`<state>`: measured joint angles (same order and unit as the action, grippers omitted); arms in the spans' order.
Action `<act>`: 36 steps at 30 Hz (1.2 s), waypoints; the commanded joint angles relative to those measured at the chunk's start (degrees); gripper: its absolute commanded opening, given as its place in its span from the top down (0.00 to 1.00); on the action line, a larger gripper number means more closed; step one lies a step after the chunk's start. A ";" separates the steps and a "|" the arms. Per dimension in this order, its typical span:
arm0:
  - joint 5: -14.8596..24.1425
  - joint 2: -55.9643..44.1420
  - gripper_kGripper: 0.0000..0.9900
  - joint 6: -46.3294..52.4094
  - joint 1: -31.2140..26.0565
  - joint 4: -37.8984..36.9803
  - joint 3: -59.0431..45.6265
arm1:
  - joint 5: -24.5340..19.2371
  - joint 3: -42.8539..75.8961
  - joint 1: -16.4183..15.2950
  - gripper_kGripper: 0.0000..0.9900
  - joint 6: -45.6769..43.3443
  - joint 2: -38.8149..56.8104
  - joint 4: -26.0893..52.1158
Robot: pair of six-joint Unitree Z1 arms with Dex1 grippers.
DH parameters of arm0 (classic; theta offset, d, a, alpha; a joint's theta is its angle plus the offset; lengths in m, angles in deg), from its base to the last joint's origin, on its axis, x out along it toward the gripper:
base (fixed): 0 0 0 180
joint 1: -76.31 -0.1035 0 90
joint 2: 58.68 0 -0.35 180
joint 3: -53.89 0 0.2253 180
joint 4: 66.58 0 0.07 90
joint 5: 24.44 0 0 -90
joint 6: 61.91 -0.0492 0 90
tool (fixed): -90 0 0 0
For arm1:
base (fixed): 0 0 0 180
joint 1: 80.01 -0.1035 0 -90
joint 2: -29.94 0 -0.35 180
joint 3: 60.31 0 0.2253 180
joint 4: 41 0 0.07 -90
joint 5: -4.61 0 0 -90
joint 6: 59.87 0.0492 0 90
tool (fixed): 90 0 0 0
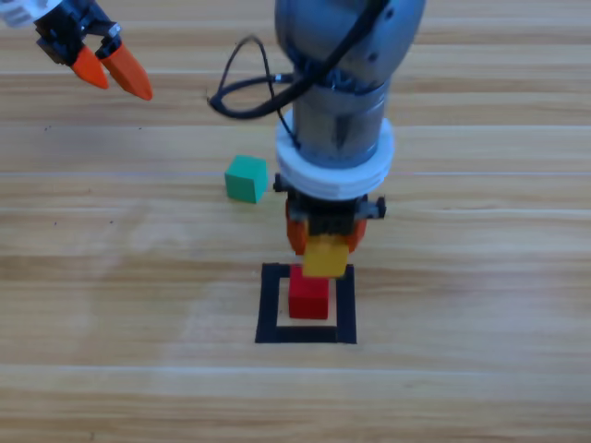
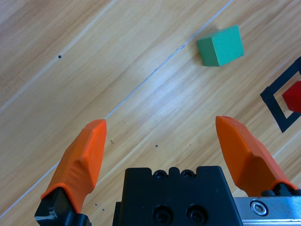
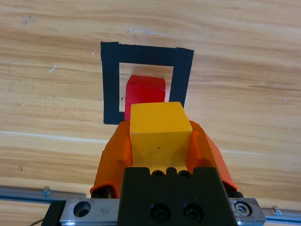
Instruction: Stack the blocks in the rectangular block: red at the bottom, yellow in the middle, green on top
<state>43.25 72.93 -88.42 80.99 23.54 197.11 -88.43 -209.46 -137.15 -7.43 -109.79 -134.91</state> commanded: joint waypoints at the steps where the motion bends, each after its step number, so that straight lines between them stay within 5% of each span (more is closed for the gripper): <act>1: 2.98 3.74 0.00 2.16 1.65 0.55 0.81 | 1.72 -1.47 -1.31 1.00 -0.32 -5.64 -0.99; 36: 5.35 5.41 0.00 5.33 5.08 0.55 1.33 | 2.16 -3.05 -1.31 1.00 -0.32 -8.98 -1.34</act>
<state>48.07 75.34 -83.83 84.94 23.56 198.65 -86.73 -212.45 -137.16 -7.51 -114.75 -135.54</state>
